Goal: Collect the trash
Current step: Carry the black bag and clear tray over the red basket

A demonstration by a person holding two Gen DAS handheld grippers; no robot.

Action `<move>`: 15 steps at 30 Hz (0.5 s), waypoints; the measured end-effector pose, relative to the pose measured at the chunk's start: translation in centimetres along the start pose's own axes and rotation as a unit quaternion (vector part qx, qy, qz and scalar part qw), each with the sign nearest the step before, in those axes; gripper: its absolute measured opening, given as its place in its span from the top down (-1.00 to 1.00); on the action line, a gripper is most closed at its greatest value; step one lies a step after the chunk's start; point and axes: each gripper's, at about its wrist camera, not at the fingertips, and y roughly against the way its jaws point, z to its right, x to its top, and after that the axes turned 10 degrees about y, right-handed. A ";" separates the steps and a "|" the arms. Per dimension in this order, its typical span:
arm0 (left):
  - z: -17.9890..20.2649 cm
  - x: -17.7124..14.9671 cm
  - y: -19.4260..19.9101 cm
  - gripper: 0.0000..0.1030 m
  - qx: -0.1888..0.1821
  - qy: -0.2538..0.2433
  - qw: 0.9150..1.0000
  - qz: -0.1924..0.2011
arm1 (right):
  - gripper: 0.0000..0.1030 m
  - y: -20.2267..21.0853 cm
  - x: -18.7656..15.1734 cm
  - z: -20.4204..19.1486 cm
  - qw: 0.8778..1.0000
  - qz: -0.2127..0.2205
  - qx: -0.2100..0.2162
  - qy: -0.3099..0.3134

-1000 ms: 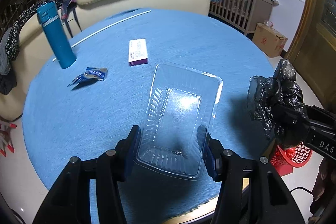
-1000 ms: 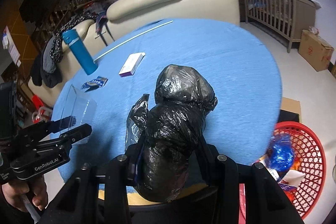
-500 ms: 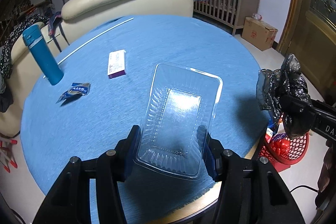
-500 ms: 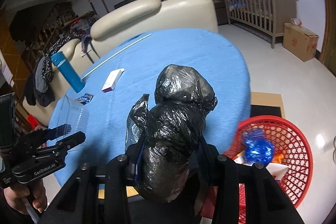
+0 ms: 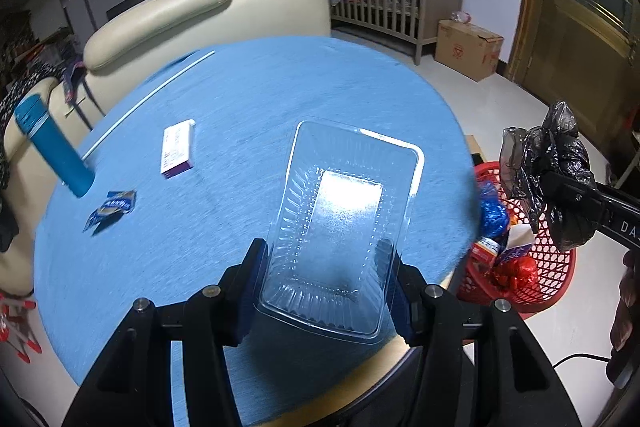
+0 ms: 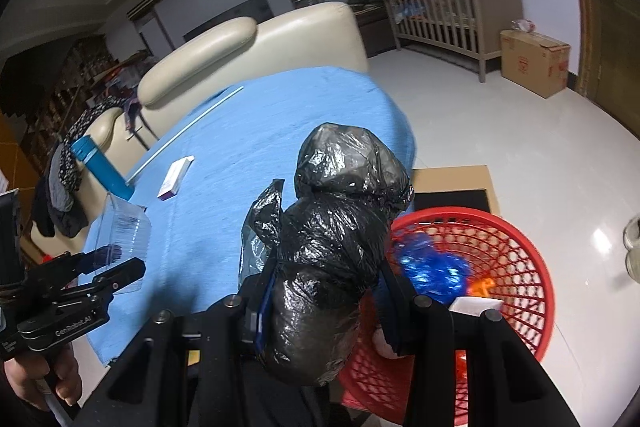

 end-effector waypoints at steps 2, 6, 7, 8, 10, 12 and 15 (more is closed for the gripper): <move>0.9 0.1 -0.1 -0.10 -0.003 -0.009 1.000 0.000 | 0.12 0.3 -0.2 0.8 1.000 0.001 -0.005 -0.007; 2.6 0.2 -0.4 -0.10 -0.008 -0.026 1.000 -0.002 | 0.12 0.8 -1.0 2.9 1.000 0.002 -0.017 -0.024; 2.9 0.2 -0.5 -0.10 -0.009 -0.030 1.000 -0.003 | 0.12 0.9 -1.2 3.4 0.999 0.002 -0.020 -0.029; 3.3 0.2 -0.6 -0.10 -0.010 -0.033 0.999 -0.005 | 0.12 1.1 -1.4 4.0 0.999 0.001 -0.023 -0.034; 3.9 0.2 -0.8 -0.10 -0.012 -0.040 0.999 -0.007 | 0.12 1.1 -1.8 4.9 0.999 -0.001 -0.028 -0.040; 4.7 0.3 -1.0 -0.10 -0.015 -0.047 0.999 -0.010 | 0.12 1.2 -2.1 5.5 0.998 -0.003 -0.031 -0.045; 5.6 0.1 -1.2 -0.10 -0.017 -0.057 0.998 -0.012 | 0.12 1.2 -2.7 6.5 0.998 -0.009 -0.037 -0.050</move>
